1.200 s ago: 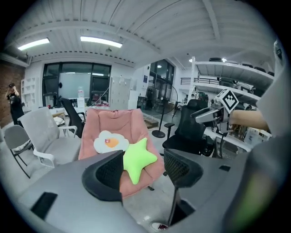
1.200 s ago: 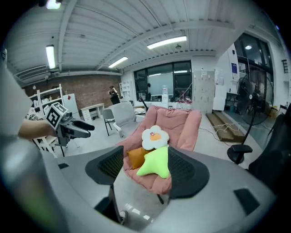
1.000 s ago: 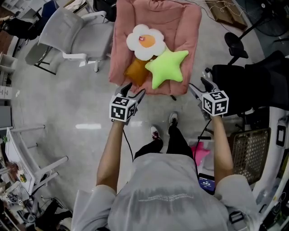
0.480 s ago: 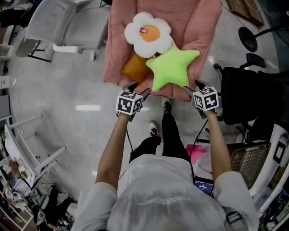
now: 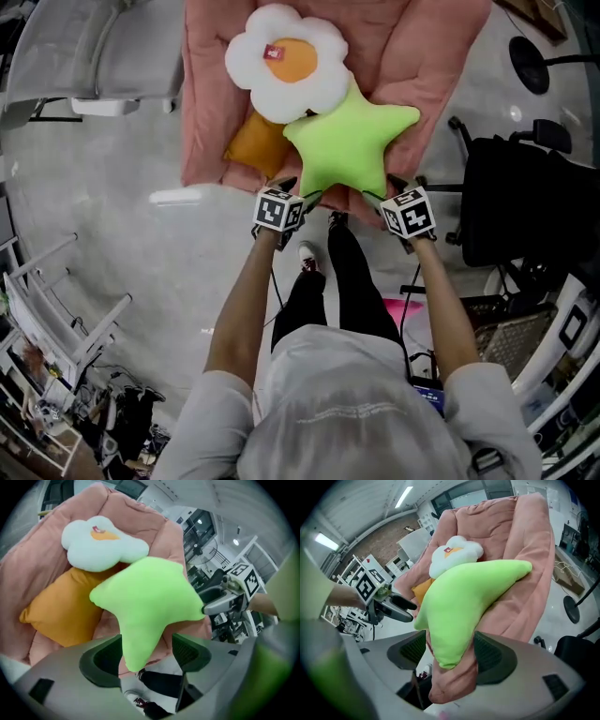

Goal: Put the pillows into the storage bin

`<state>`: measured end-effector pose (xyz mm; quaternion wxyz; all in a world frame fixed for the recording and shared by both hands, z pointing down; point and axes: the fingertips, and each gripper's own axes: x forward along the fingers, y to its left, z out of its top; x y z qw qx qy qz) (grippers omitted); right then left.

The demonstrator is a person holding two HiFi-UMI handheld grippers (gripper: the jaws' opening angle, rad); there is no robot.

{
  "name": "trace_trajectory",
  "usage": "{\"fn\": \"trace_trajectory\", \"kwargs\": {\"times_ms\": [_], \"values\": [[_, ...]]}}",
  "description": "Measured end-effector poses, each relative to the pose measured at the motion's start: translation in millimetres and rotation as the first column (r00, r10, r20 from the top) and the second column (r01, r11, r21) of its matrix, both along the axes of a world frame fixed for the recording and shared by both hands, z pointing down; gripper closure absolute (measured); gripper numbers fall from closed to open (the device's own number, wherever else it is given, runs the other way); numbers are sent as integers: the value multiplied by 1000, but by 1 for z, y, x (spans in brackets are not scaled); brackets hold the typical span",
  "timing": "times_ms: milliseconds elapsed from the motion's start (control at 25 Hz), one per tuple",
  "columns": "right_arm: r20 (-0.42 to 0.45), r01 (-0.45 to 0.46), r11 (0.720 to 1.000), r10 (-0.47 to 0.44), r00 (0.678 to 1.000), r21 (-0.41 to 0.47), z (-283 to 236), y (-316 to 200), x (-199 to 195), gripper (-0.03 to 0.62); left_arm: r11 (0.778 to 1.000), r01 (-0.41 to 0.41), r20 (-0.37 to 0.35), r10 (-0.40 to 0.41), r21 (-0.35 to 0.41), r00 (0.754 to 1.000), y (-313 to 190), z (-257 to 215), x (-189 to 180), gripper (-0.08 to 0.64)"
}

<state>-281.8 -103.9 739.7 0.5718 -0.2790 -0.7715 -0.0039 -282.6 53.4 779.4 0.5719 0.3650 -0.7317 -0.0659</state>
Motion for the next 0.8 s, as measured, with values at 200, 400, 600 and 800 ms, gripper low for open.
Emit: {"fn": "trace_trajectory", "kwargs": {"times_ms": [200,400,600,800], "values": [[15,-12,1000,13,1000,-19,14,3,-4,289,997,-16,-52,12,-75,999,-7,48,6,213],[12,17,1000,-17,1000,-2,14,6,-4,318,995,43,-53,-48,-84,997,-10,55,4,259],[12,-35,999,35,999,-11,0,7,-5,328,996,31,-5,-31,-87,1000,-6,31,7,305],[45,-122,990,125,991,-70,-34,5,-17,351,999,40,51,-39,-18,998,-8,-15,6,339]]}}
